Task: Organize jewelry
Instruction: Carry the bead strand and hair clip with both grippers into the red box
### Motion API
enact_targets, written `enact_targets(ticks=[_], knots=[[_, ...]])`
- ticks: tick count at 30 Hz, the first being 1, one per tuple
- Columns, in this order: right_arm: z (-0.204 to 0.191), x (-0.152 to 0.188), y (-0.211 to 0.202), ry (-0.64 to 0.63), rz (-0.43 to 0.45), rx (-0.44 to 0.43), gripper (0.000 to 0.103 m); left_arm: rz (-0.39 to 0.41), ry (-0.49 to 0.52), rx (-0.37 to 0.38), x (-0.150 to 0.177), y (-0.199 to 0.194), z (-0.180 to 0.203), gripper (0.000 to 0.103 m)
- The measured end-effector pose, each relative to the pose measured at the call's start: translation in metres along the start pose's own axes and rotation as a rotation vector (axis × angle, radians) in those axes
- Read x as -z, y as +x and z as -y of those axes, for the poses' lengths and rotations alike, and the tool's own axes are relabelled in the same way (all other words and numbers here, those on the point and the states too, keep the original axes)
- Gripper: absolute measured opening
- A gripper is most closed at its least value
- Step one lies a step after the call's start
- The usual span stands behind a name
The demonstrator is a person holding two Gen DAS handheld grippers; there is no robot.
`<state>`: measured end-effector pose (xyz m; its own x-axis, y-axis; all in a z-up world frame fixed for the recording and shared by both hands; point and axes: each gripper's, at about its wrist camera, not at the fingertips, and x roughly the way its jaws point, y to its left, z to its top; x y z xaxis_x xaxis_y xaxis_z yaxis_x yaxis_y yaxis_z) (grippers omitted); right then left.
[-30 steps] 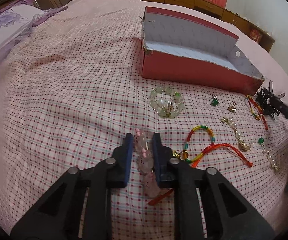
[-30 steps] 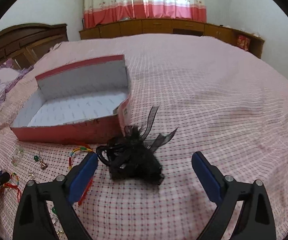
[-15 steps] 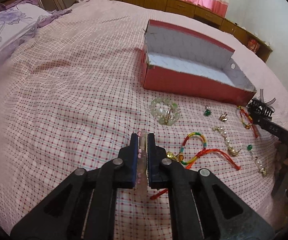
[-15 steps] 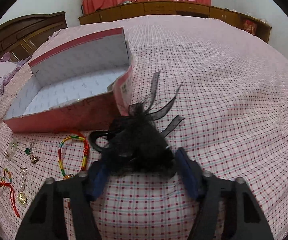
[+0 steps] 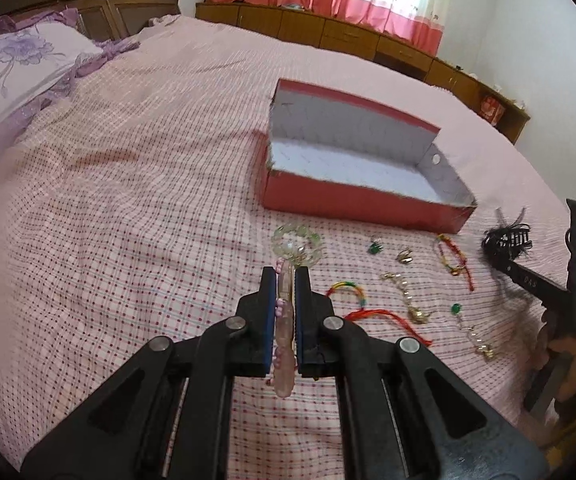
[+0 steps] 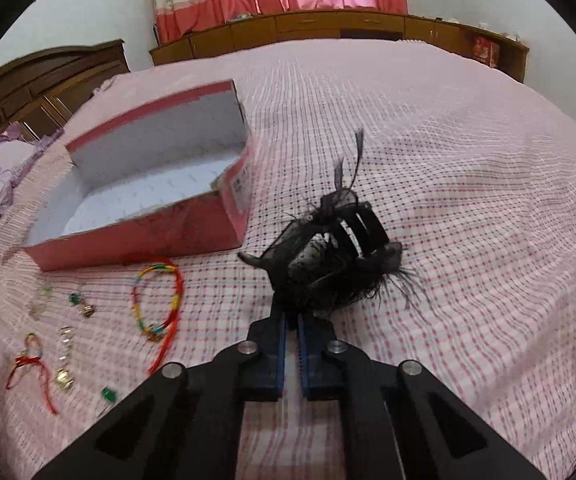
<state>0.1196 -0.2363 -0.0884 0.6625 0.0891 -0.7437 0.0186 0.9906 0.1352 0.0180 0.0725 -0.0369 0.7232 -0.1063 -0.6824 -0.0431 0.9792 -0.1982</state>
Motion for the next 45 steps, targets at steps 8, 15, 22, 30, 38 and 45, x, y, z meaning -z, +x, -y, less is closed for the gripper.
enact_targets(ticks=[8, 15, 22, 30, 38, 45], knots=[[0.007, 0.018, -0.050, 0.010, 0.057, -0.058, 0.005, 0.039, 0.042, 0.034, -0.004, -0.014, 0.020, 0.000], [0.005, 0.025, -0.078, 0.036, 0.083, -0.096, 0.005, 0.061, 0.046, 0.079, -0.010, -0.024, 0.031, 0.000], [-0.008, 0.022, -0.098, 0.027, 0.131, -0.123, 0.005, 0.088, 0.066, 0.104, -0.021, -0.031, 0.036, 0.000], [-0.018, 0.007, -0.112, 0.008, 0.174, -0.167, 0.005, 0.123, 0.110, 0.097, -0.041, -0.031, 0.044, 0.000], [-0.038, -0.013, -0.103, -0.023, 0.181, -0.201, 0.005, 0.164, 0.129, 0.113, -0.069, -0.022, 0.053, 0.000], [-0.058, -0.042, -0.081, -0.051, 0.170, -0.239, 0.005, 0.182, 0.106, 0.137, -0.096, -0.003, 0.056, 0.000]])
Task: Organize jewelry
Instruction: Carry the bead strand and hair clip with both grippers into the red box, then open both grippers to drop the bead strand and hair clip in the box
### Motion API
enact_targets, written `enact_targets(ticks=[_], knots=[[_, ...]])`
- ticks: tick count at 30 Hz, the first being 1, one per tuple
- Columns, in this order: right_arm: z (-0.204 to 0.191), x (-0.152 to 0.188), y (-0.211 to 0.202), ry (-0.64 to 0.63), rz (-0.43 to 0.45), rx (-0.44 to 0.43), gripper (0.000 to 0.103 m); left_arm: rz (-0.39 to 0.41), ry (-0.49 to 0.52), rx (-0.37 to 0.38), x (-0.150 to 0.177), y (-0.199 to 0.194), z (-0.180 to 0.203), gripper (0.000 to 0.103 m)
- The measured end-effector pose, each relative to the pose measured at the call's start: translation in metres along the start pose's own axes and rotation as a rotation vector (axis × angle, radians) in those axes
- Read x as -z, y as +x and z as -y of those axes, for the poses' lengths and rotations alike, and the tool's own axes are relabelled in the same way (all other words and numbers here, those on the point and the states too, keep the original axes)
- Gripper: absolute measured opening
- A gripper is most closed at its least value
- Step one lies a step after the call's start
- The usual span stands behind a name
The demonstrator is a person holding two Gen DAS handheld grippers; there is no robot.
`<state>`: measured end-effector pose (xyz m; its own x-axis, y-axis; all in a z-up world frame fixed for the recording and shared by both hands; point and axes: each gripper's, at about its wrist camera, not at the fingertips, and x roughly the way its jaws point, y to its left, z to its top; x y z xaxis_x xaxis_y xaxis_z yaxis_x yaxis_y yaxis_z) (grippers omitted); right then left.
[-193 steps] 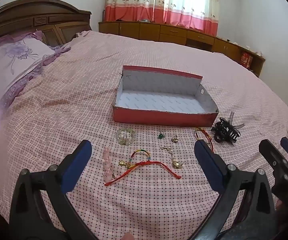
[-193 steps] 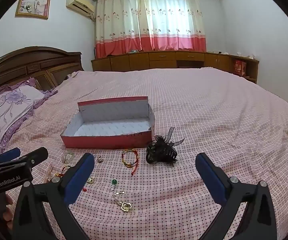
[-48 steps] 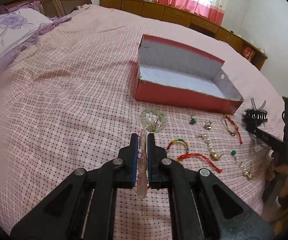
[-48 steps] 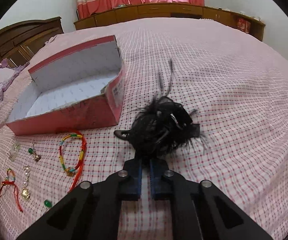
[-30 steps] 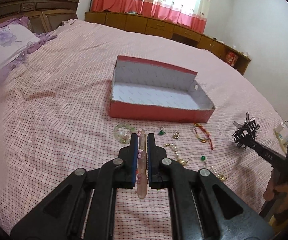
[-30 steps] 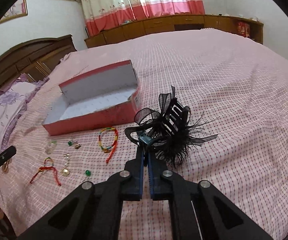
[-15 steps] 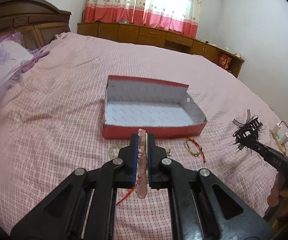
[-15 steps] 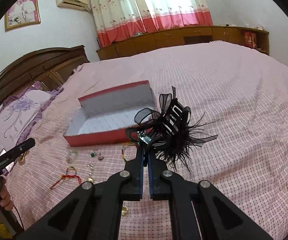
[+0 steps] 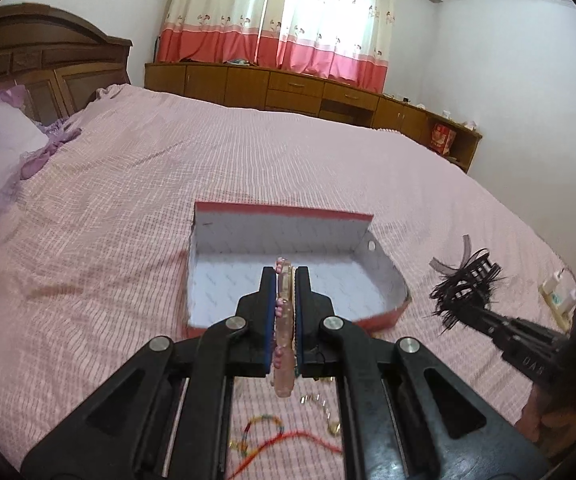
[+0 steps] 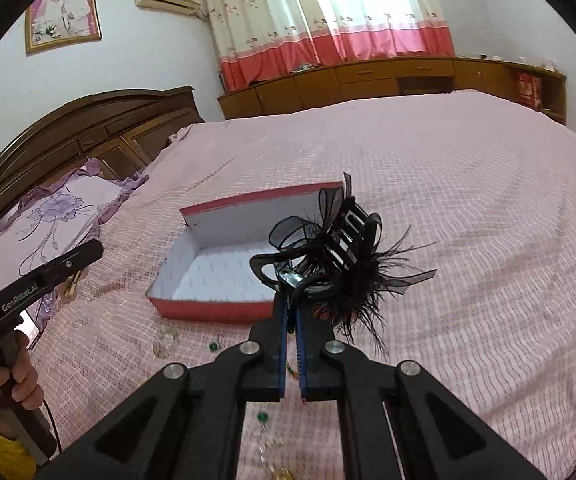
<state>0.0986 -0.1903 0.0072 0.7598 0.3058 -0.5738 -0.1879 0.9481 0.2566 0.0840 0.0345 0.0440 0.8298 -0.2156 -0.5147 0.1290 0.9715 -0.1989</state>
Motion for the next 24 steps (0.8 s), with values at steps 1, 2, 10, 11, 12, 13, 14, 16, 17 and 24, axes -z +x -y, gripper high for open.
enact_targets(ticks=[1, 2, 10, 11, 12, 13, 14, 16, 17, 24], knots=[[-0.002, -0.004, 0.003, -0.002, 0.000, -0.003, 0.005, -0.002, -0.010, 0.002, -0.004, 0.006, -0.002, 0.000], [-0.003, -0.009, 0.010, -0.003, -0.002, -0.009, 0.005, -0.002, -0.014, 0.004, -0.006, 0.010, -0.004, 0.000], [-0.005, -0.040, 0.061, -0.017, -0.042, -0.013, 0.005, -0.058, -0.070, -0.009, -0.023, 0.066, -0.017, 0.000], [-0.004, -0.044, 0.069, -0.013, -0.052, -0.014, 0.005, -0.064, -0.074, -0.013, -0.024, 0.071, -0.018, 0.000], [-0.003, -0.046, 0.076, -0.008, -0.060, -0.013, 0.005, -0.072, -0.079, -0.015, -0.026, 0.079, -0.021, 0.000], [-0.002, -0.049, 0.084, -0.008, -0.066, -0.007, 0.005, -0.079, -0.084, -0.018, -0.028, 0.085, -0.022, 0.000], [-0.001, -0.051, 0.089, -0.010, -0.072, -0.006, 0.005, -0.086, -0.086, -0.019, -0.028, 0.089, -0.023, 0.000], [0.002, -0.056, 0.102, -0.005, -0.086, -0.003, 0.005, -0.104, -0.088, -0.025, -0.031, 0.102, -0.025, 0.000], [0.004, -0.058, 0.109, 0.001, -0.094, -0.003, 0.005, -0.112, -0.086, -0.029, -0.032, 0.108, -0.026, 0.000], [0.014, -0.070, 0.166, 0.018, -0.152, 0.014, 0.005, -0.195, -0.087, -0.056, -0.028, 0.162, -0.034, 0.000]])
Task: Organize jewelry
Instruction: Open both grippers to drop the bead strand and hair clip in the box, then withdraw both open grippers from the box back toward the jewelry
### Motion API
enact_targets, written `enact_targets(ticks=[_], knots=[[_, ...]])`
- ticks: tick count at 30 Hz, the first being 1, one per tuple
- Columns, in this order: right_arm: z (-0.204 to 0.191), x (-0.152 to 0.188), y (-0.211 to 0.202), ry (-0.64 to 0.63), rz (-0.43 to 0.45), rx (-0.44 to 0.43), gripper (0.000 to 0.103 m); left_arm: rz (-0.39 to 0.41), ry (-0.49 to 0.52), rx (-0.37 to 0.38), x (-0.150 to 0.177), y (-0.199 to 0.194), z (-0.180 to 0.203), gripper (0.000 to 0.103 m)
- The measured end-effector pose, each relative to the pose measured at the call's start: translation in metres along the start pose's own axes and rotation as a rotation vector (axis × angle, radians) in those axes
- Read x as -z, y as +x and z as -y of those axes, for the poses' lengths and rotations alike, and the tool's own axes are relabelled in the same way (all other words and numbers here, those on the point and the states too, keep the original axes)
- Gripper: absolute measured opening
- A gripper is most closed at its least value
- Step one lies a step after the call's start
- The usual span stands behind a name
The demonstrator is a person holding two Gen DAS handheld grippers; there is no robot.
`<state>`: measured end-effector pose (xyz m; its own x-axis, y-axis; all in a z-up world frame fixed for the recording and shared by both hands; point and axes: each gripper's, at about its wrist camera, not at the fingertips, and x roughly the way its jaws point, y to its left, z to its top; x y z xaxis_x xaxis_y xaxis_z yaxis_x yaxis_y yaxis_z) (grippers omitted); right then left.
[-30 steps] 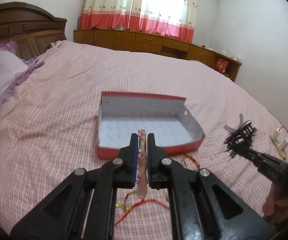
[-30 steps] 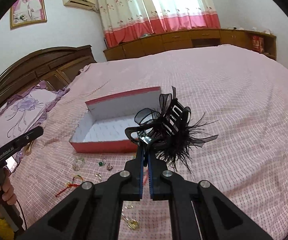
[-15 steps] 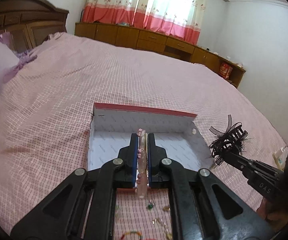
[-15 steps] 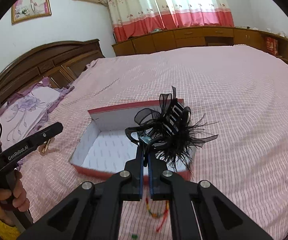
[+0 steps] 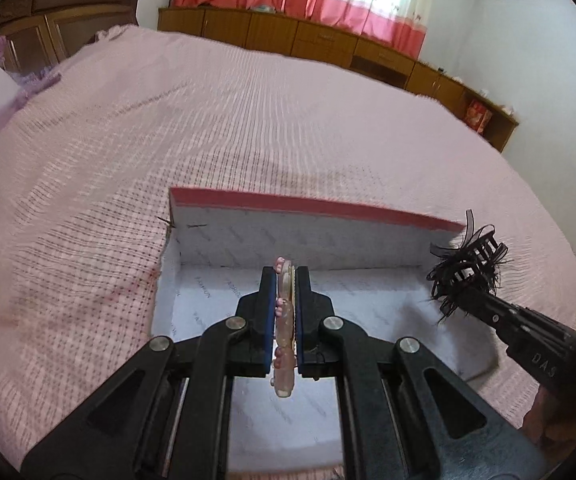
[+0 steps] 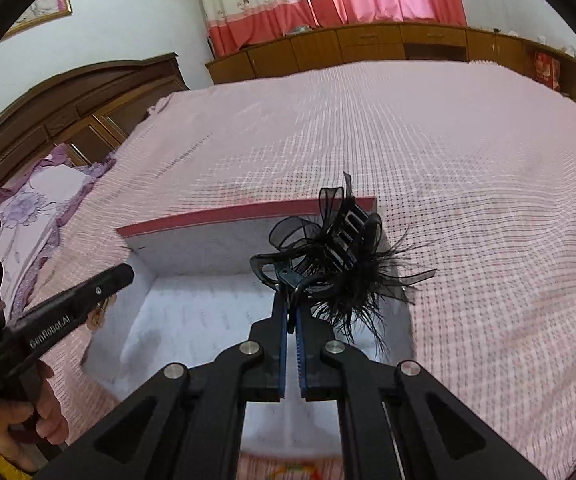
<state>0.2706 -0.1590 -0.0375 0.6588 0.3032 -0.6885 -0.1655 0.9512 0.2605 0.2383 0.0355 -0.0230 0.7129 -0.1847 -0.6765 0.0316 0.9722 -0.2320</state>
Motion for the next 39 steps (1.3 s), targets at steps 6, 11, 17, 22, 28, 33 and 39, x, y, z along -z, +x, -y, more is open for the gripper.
enact_targets(ticks=[6, 11, 17, 22, 28, 33, 39], knots=[[0.006, -0.010, 0.036, 0.014, -0.054, 0.013, 0.005, -0.083, 0.007, -0.026, -0.003, 0.033, -0.003, 0.000], [0.006, -0.011, 0.051, 0.005, -0.077, 0.032, 0.005, -0.113, 0.022, -0.039, -0.003, 0.044, -0.001, 0.000], [0.002, -0.010, 0.052, -0.015, -0.059, 0.039, 0.009, -0.090, 0.047, -0.053, -0.006, 0.037, 0.007, 0.010], [0.005, -0.010, 0.037, 0.014, -0.033, 0.020, 0.034, -0.058, 0.039, -0.035, -0.005, 0.016, 0.008, 0.023], [0.006, -0.012, -0.001, 0.033, 0.030, 0.017, 0.036, -0.026, 0.022, -0.015, -0.006, -0.026, 0.004, 0.024], [0.000, -0.011, -0.041, 0.038, 0.084, 0.001, 0.036, 0.006, 0.015, 0.009, -0.003, -0.069, 0.000, 0.025], [-0.013, -0.002, -0.093, 0.031, 0.153, -0.020, 0.037, 0.045, 0.028, 0.000, -0.001, -0.113, 0.009, 0.028]])
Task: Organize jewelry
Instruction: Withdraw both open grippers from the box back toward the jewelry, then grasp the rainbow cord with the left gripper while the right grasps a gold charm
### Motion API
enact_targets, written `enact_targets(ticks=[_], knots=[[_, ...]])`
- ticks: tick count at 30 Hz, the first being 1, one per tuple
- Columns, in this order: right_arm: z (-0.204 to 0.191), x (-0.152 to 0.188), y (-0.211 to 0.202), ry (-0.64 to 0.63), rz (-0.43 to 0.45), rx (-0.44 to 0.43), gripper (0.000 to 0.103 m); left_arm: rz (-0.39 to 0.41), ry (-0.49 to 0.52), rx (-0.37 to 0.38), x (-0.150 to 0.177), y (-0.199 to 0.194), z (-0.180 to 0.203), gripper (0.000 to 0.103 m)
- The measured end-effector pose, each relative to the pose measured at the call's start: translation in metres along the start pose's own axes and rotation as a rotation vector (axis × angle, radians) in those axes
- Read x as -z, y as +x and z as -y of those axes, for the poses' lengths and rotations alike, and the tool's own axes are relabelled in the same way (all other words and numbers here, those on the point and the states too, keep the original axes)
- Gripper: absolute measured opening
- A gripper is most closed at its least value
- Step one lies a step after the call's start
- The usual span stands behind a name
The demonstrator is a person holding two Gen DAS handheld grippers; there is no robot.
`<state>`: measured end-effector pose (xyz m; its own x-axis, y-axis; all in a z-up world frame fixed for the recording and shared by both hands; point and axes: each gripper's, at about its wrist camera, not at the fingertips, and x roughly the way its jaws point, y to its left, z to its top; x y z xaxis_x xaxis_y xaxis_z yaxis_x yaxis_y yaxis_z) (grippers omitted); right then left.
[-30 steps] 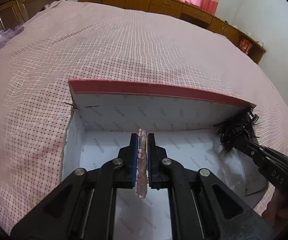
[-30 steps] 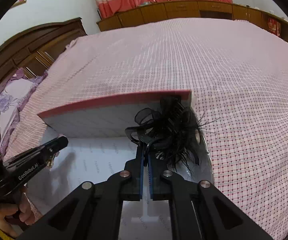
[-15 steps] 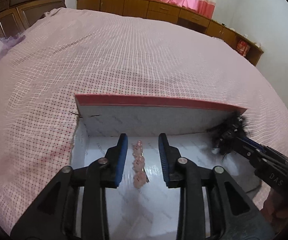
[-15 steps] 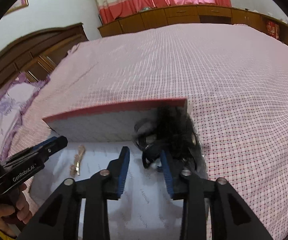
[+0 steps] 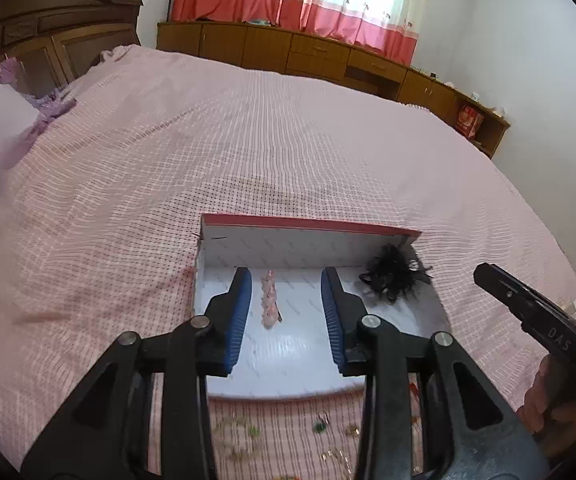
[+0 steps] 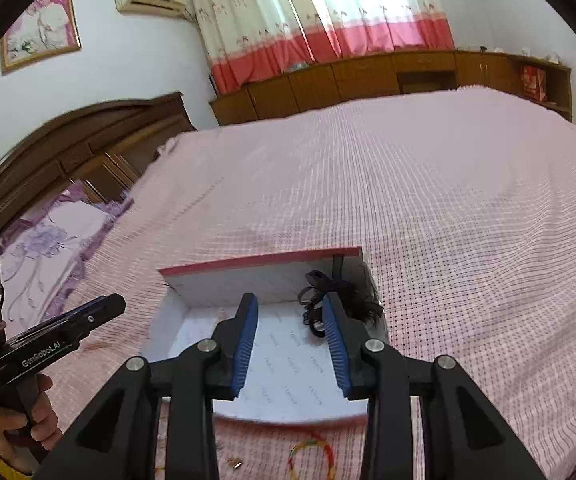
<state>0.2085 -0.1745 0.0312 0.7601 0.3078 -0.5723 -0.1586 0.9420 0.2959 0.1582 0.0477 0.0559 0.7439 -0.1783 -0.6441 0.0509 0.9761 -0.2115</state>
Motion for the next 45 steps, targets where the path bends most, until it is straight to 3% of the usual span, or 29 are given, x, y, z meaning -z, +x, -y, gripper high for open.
enact_targets(ticks=[13, 23, 34, 45], knots=[[-0.022, 0.027, -0.091, 0.002, 0.079, -0.032, 0.037, 0.065, 0.016, -0.007, 0.033, -0.066, 0.008, 0.032], [-0.034, 0.072, -0.133, -0.019, 0.088, -0.036, 0.037, 0.040, 0.024, -0.003, 0.078, -0.094, 0.010, 0.034], [-0.034, 0.122, -0.136, -0.063, 0.051, 0.021, 0.037, -0.051, 0.024, 0.009, 0.125, -0.075, 0.006, 0.035], [-0.025, 0.171, -0.107, -0.070, -0.030, 0.042, 0.037, -0.129, 0.013, 0.002, 0.156, -0.039, 0.000, 0.035]])
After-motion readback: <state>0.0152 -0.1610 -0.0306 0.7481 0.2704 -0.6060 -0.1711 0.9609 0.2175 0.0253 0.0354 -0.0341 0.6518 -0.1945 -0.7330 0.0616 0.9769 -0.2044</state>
